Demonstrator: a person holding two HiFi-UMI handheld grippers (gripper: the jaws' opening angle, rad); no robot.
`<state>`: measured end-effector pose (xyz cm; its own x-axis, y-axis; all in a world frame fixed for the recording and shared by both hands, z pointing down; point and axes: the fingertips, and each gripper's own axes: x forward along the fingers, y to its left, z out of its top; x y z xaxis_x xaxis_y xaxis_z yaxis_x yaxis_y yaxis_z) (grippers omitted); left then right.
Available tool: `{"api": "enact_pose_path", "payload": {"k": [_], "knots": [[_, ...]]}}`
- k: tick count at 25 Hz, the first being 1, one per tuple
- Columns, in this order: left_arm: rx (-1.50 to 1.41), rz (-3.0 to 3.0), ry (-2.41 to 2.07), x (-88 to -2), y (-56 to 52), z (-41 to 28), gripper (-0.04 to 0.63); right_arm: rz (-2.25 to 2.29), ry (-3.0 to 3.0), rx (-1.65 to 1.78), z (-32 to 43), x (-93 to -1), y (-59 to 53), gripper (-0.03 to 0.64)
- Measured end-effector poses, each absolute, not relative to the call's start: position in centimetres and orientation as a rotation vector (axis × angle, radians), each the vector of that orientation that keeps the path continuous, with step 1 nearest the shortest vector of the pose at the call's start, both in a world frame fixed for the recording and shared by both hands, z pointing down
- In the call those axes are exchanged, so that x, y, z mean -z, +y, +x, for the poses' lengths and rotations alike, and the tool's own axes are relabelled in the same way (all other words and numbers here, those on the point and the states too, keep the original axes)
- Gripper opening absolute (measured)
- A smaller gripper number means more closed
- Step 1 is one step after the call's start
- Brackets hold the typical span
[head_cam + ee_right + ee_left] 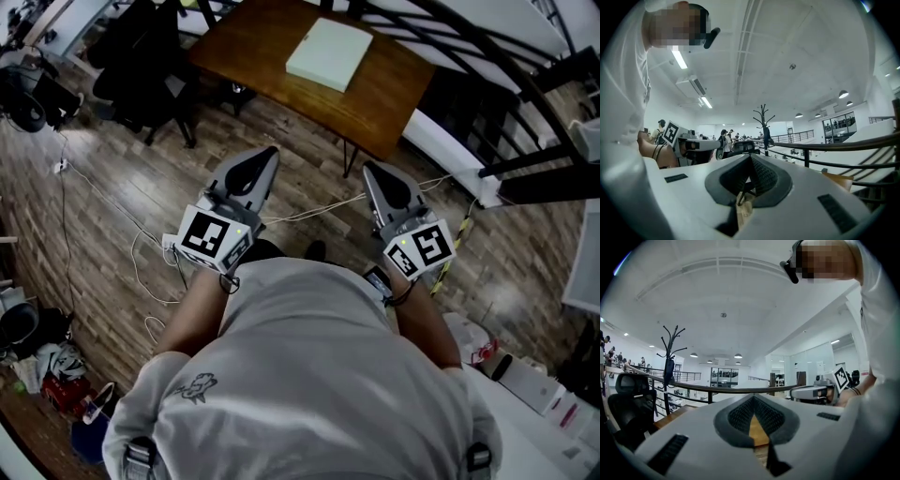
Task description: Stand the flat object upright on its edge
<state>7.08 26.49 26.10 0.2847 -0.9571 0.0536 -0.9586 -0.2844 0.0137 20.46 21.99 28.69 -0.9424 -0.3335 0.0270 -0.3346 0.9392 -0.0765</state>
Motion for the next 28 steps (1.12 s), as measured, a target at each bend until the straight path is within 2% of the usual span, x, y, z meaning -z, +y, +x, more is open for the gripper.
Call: {"api": "enact_pose_path", "payload": {"k": [11, 19, 28], "knots": [[-0.039, 2.500, -1.808, -26.6, 20.6, 6.4, 0.012, 0.581, -3.075, -0.163, 20.0, -28.9, 16.9, 0.034], [-0.015, 2.530, -1.751, -27.1, 16.8, 2.2, 0.012, 0.651, -3.046, -0.154, 16.5, -29.1, 13.5, 0.034], [-0.012, 2.609, -1.691, -25.8, 13.1, -5.8, 0.012, 0.736, -3.037, -0.116, 8.5, -28.1, 9.9, 0.034]]}}
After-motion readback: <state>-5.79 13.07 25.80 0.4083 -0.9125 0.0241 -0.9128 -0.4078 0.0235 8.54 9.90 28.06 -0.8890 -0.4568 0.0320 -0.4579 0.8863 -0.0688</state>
